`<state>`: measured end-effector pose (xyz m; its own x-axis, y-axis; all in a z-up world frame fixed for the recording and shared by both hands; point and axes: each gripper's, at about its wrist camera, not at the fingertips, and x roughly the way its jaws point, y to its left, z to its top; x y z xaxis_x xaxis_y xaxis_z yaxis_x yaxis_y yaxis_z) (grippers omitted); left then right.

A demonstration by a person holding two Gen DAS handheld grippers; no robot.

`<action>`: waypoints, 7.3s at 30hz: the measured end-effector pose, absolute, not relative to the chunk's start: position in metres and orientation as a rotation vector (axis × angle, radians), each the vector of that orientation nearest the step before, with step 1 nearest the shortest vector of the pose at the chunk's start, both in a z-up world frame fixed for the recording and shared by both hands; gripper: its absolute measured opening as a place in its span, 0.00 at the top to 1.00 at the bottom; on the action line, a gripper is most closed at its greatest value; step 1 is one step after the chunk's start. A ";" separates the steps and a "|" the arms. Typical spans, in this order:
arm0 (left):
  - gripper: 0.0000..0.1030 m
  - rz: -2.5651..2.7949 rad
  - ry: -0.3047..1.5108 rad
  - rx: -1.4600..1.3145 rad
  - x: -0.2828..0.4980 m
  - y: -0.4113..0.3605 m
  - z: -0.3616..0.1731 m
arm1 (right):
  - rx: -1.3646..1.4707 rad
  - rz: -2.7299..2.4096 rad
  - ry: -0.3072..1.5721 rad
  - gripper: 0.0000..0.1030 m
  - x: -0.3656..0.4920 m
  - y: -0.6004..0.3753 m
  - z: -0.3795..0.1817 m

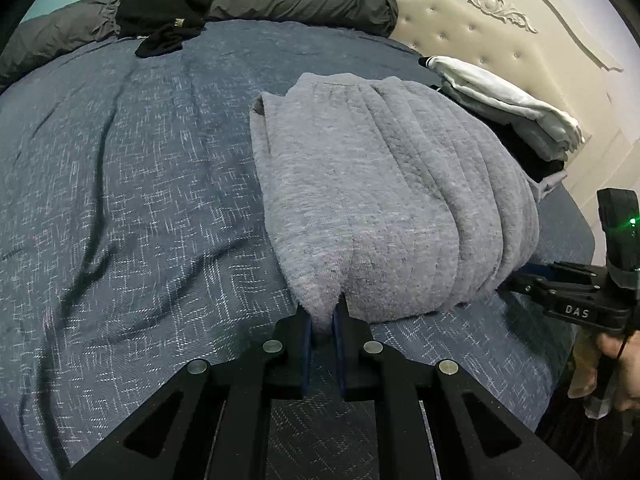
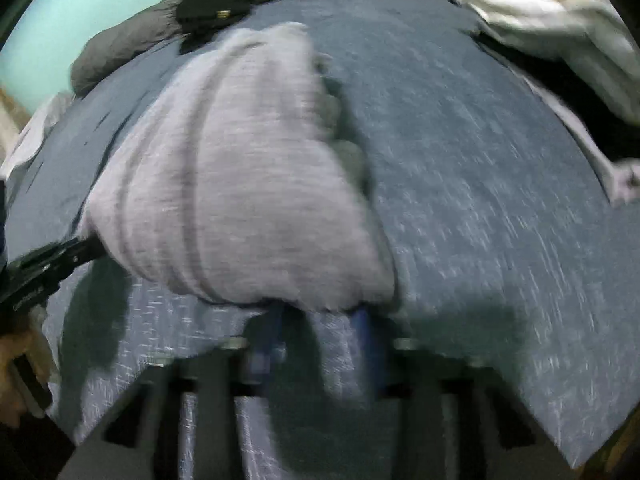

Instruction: Fold clothes

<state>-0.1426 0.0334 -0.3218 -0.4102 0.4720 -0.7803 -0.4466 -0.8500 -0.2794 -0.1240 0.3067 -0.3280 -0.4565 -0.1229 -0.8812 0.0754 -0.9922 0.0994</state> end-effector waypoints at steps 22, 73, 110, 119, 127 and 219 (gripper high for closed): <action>0.93 2.266 -0.048 -1.262 -0.146 0.033 -0.322 | 1.443 -2.697 0.181 0.96 -0.134 0.327 -0.309; 0.96 2.203 -0.336 -1.290 -0.187 0.020 -0.316 | 1.480 -2.554 0.176 0.94 -0.221 0.319 -0.295; 0.85 2.316 -0.261 -1.284 -0.193 0.003 -0.298 | 1.559 -2.392 0.142 0.89 -0.281 0.286 -0.321; 0.85 2.323 -0.271 -1.281 -0.191 0.000 -0.298 | 1.358 -2.457 -0.140 0.89 -0.290 0.310 -0.255; 0.85 2.334 -0.264 -1.287 -0.196 -0.008 -0.299 | 1.588 -2.397 0.050 0.92 -0.314 0.287 -0.322; 0.53 2.079 -0.285 -1.396 -0.244 0.093 -0.352 | 1.512 -2.203 -0.250 0.46 -0.206 0.375 -0.328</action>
